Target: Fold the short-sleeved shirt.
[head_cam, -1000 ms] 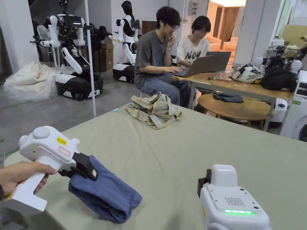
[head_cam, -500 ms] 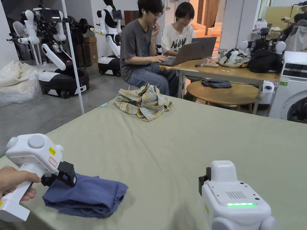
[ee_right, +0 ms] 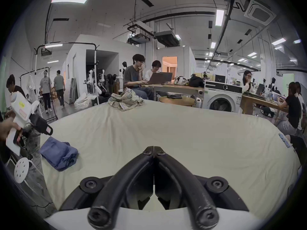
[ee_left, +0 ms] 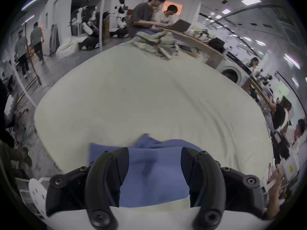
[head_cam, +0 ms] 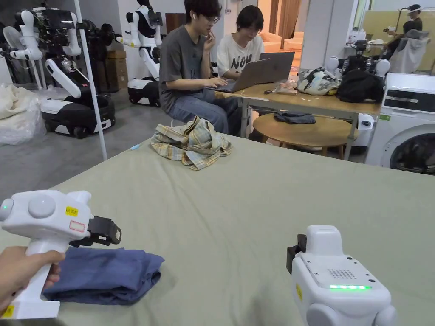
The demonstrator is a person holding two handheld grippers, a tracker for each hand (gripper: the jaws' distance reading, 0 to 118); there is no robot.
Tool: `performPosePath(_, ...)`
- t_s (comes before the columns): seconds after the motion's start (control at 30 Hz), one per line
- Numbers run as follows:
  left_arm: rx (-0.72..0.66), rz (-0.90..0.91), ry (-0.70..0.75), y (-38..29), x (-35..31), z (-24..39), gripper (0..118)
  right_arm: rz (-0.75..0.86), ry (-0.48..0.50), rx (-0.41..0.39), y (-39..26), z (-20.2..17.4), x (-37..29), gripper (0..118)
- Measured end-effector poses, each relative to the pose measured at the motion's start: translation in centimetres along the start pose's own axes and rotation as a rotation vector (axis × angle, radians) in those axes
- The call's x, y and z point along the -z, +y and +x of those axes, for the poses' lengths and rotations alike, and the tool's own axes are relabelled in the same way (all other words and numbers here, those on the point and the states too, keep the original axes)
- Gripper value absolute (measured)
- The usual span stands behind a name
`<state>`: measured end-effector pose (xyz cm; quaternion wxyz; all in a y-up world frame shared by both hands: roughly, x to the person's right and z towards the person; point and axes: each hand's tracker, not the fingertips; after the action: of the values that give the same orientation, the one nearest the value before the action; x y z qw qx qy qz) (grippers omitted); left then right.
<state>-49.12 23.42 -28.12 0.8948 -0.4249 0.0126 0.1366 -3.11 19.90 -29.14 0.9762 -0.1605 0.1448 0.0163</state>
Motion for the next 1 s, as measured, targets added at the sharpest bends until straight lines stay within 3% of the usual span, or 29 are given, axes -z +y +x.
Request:
performPosePath(0.33,0.133,0.352,-0.151,-6.5,2.1,15.5,65,0.015,-0.141,0.012,-0.1,7.2,-3.3,0)
performPosePath(0.6,0.243,0.549,-0.193,-9.3,2.1,27.0,54,0.055,-0.299,0.093,-1.0,13.5,-7.2,0)
performPosePath(0.8,0.341,0.649,-0.125,-11.0,1.8,33.2,8,0.081,-0.376,0.130,-1.8,17.1,-9.9,0)
performPosePath(0.9,0.339,0.656,-0.143,-11.3,1.8,34.3,0,0.086,-0.395,0.150,-2.0,18.3,-10.6,0)
performPosePath(1.0,0.351,0.659,-0.137,-11.8,2.0,34.8,0,0.101,-0.416,0.166,-2.3,18.8,-11.1,0)
